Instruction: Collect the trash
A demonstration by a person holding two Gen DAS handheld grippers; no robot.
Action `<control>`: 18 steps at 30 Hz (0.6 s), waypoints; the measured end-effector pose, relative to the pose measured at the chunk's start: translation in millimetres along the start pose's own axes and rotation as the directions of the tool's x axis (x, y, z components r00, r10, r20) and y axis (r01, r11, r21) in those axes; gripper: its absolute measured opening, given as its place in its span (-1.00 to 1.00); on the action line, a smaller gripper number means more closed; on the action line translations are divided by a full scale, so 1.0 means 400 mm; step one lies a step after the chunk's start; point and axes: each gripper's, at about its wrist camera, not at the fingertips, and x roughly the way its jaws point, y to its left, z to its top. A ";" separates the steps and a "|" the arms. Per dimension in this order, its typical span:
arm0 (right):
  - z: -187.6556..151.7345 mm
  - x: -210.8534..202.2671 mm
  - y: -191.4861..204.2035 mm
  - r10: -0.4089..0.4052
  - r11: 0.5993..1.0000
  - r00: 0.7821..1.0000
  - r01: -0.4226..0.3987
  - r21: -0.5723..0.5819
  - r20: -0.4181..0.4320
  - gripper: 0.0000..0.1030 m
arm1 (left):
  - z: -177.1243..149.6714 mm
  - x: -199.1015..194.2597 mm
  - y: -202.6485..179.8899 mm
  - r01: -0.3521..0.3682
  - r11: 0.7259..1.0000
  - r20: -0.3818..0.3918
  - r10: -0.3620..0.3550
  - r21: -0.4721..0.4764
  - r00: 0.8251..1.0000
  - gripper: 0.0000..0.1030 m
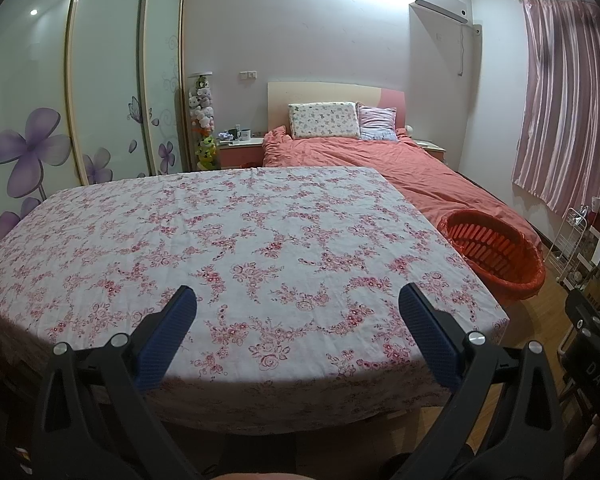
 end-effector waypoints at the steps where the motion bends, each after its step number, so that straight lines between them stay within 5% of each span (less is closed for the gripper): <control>1: 0.000 0.001 -0.001 0.000 1.000 1.000 0.000 0.000 0.001 0.95 | 0.003 0.002 0.003 0.000 1.000 0.000 0.000 -0.001 1.000 0.92; 18: 0.001 0.001 -0.001 0.000 1.000 1.000 0.000 0.000 0.000 0.95 | -0.002 0.000 -0.001 0.000 1.000 -0.001 0.000 -0.004 1.000 0.92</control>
